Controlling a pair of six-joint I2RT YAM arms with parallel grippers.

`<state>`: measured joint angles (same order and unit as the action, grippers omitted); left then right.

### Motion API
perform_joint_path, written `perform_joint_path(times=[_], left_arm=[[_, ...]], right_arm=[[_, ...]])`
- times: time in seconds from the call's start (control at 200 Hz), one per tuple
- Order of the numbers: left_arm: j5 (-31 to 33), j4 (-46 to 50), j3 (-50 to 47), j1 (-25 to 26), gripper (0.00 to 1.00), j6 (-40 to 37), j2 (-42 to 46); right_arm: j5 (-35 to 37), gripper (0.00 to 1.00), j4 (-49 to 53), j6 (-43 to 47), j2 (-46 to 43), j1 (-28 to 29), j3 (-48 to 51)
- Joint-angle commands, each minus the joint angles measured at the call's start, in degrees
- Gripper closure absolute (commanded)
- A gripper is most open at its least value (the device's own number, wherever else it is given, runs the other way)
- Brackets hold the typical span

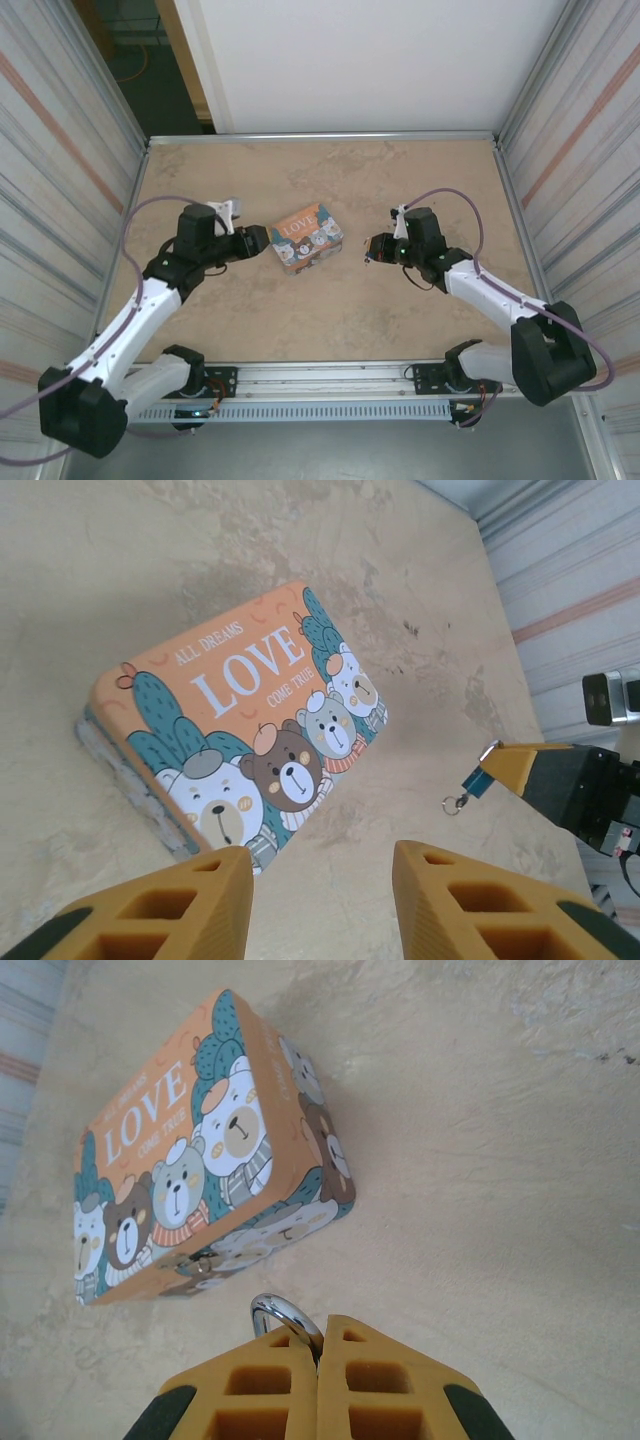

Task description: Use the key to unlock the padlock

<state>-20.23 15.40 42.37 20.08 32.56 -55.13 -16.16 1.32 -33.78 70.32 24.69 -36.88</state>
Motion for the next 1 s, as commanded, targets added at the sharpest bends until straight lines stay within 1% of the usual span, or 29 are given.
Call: perform_joint_path(times=[0.0,0.195,0.281,0.336,0.441,0.486,0.551,0.621,0.767,0.867,0.997], left_arm=[[4.49,1.33,-2.18,-0.55,0.57,-1.86,4.28],[11.24,1.83,-6.24,-0.54,0.56,-3.61,13.84],[15.35,1.91,-7.72,-0.52,0.51,-4.38,17.9],[18.17,2.08,-8.58,-0.65,0.45,-4.79,20.32],[22.68,1.92,-10.31,-0.64,0.29,-6.77,24.13],[24.11,1.89,-11.08,-0.6,0.23,-7.78,25.56],[25.96,1.7,-12.27,-0.62,0.12,-8.71,27.32],[27.5,2.08,-12.96,-0.61,0.04,-9.82,28.86],[29.81,3.33,-12.78,-0.72,0.03,-15.59,30.5],[30.94,4.76,-11.23,-0.73,0.02,-22.57,30.87],[29.11,5.47,-9.53,-0.69,0.01,-32.49,30.5]], right_arm=[[1.72,1.0,4.45,1.7,-2.83,0.88,-2.03],[4.0,1.0,7.58,2.13,-5.29,1.42,-2.07],[4.47,1.0,7.95,2.14,-5.55,1.5,-2.12],[4.43,1.0,8.15,2.21,-5.51,1.5,-2.43],[4.3,1.0,9.25,2.74,-5.16,1.76,-3.6],[4.3,1.0,9.76,3.06,-5.11,1.92,-4.13],[4.46,1.0,10.47,3.35,-5.1,2.11,-4.62],[4.56,1.0,11.05,3.54,-5.15,2.27,-4.86],[4.41,1.0,12.57,3.88,-5.11,2.6,-5.36],[4.3,1.0,13.86,4.22,-5.15,2.91,-5.75],[4.48,1.0,15.04,4.4,-5.11,3.17,-5.74]])
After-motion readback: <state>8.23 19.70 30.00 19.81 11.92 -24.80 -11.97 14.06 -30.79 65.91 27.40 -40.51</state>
